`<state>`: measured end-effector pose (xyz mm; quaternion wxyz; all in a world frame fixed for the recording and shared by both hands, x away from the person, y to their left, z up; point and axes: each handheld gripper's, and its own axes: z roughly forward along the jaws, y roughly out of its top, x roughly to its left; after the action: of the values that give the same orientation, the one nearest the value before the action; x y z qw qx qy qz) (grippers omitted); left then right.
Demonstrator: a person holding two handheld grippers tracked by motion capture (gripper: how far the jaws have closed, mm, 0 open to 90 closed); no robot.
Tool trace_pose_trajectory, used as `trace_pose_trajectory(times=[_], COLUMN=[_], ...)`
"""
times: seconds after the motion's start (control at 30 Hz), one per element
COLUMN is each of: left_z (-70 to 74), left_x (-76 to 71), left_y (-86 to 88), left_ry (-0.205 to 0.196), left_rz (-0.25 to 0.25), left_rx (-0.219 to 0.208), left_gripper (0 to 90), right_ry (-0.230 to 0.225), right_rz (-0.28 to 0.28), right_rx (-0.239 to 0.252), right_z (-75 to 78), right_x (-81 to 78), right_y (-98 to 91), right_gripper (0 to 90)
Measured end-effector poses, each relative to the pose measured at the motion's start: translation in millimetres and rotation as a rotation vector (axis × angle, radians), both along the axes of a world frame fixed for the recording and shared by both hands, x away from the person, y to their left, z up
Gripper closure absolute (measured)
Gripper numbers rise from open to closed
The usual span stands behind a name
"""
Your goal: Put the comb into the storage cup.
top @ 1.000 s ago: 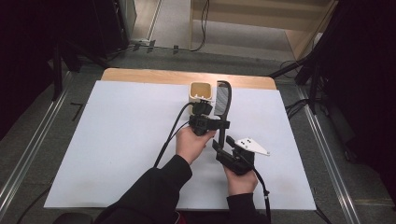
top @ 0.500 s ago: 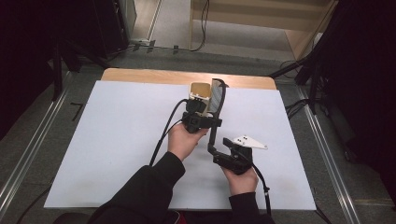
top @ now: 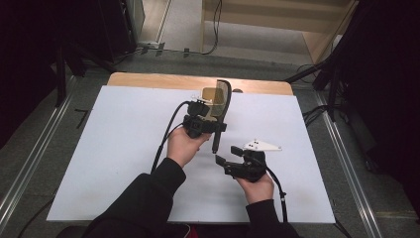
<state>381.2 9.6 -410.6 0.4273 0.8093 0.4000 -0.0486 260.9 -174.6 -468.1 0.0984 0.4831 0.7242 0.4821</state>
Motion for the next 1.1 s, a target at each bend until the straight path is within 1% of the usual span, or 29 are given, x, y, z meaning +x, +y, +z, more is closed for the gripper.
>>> trace_pose_trajectory(times=[0.07, 0.1, 0.17, 0.23, 0.33, 0.43, 0.5, 0.53, 0.63, 0.73, 0.8, 0.87, 0.9, 0.93, 1.03, 1.1], left_z=[0.3, 0.5, 1.6, 2.9, 5.3, 7.7, 8.8, 8.8, 9.3, 9.7, 11.3, 14.4, 16.3, 18.1, 23.3, 26.3], left_x=[1.3, 1.6, 1.8, 2.5, 4.0, 4.9, 5.5, 5.7, 5.7, 6.3, 7.4, 9.6, 10.5, 11.4, 14.1, 15.4], left_y=[1.7, 2.2, 2.7, 4.4, 7.1, 9.2, 11.2, 11.8, 12.9, 12.6, 11.7, 11.0, 10.5, 10.3, 9.9, 10.3], left_ry=[0.005, 0.006, -0.008, -0.010, -0.021, -0.034, -0.034, -0.038, -0.044, -0.054, -0.060, -0.069, -0.074, -0.081, -0.083, -0.088], left_rz=[-0.006, -0.010, -0.016, -0.014, -0.019, -0.017, -0.016, -0.018, -0.021, -0.031, -0.036, -0.045, -0.047, -0.048, -0.053, -0.054], left_rx=[-0.011, -0.014, 0.000, -0.003, -0.001, -0.001, -0.006, -0.011, -0.011, -0.020, -0.013, -0.008, -0.009, -0.009, -0.017, -0.021], left_gripper=[72.8, 72.8, 72.8, 72.8, 72.8, 72.8, 72.8, 72.8, 72.8, 72.8, 72.8, 72.8, 72.8, 72.8, 72.8, 72.8], right_ry=[0.022, 0.034, 0.032, 0.030, 0.047, 0.053, 0.052, 0.054, 0.064, 0.066, 0.076, 0.086, 0.085, 0.090, 0.105, 0.098], right_rz=[0.039, 0.052, 0.079, 0.107, 0.158, 0.185, 0.204, 0.211, 0.229, 0.238, 0.245, 0.268, 0.280, 0.285, 0.291, 0.298], right_rx=[0.019, 0.014, -0.009, -0.040, -0.075, -0.095, -0.103, -0.107, -0.098, -0.117, -0.111, -0.109, -0.118, -0.118, -0.113, -0.123], right_z=[0.2, 0.5, 0.9, 0.7, -0.4, -0.1, 0.8, 1.3, 2.9, 3.1, 2.4, 1.4, 0.4, -0.5, -1.4, -1.4], right_x=[4.6, 6.6, 9.5, 11.4, 14.0, 15.5, 15.4, 15.3, 15.5, 15.3, 15.7, 16.5, 16.6, 16.6, 15.6, 14.8], right_y=[1.2, 2.4, 5.3, 8.2, 10.7, 10.0, 7.8, 6.1, -0.3, -4.7, -7.0, -9.0, -9.6, -10.3, -11.9, -14.2], right_gripper=[24.9, 24.9, 25.1, 25.8, 26.0, 26.0, 26.0, 26.0, 26.0, 26.0, 26.0, 26.0, 26.0, 26.0, 25.9, 25.9])
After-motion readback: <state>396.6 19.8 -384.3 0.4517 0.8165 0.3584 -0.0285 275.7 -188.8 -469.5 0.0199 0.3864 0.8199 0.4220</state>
